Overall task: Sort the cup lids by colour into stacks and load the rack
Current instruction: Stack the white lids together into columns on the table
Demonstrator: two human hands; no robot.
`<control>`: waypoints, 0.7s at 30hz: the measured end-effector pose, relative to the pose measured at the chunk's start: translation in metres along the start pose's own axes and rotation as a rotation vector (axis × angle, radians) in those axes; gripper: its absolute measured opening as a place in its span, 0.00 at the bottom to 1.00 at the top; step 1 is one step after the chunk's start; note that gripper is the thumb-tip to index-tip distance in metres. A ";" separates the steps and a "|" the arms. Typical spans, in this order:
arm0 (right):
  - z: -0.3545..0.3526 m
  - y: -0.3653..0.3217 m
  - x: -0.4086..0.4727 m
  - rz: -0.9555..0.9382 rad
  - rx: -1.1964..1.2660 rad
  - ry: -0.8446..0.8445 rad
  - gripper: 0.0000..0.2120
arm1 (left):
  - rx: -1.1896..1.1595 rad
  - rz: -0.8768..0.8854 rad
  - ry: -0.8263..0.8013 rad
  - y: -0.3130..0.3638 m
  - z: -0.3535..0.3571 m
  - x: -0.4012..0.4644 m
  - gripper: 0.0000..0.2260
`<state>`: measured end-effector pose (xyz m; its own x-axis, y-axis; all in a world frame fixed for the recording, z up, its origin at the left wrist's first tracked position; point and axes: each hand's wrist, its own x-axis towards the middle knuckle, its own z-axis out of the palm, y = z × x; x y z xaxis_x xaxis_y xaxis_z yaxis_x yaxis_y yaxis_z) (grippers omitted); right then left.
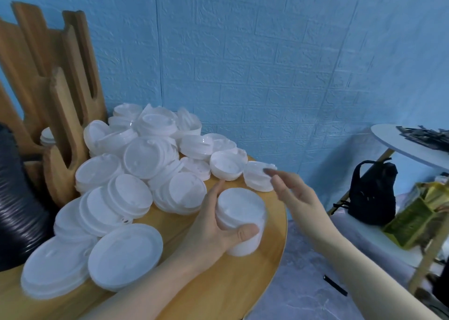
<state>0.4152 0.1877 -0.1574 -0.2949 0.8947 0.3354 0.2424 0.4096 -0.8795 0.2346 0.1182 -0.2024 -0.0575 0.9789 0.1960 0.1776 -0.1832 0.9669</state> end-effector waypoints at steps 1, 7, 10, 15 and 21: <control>-0.005 0.005 0.010 0.031 -0.020 0.064 0.13 | -0.002 0.002 0.008 0.000 0.000 0.002 0.51; -0.018 0.037 0.074 0.258 -0.124 0.002 0.33 | -0.018 0.022 0.068 -0.003 0.001 0.012 0.42; -0.012 0.046 0.091 0.375 -0.077 -0.128 0.42 | -0.026 0.018 0.075 -0.006 -0.001 0.011 0.43; -0.005 0.052 0.096 0.370 -0.063 -0.101 0.40 | -0.021 0.022 0.070 -0.007 -0.001 0.010 0.43; -0.008 0.049 0.084 0.307 -0.077 -0.054 0.34 | -0.035 0.037 0.071 -0.006 0.000 0.010 0.42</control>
<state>0.4096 0.2842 -0.1696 -0.2456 0.9686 0.0382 0.3966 0.1364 -0.9078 0.2328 0.1292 -0.2062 -0.1211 0.9629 0.2412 0.1467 -0.2229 0.9637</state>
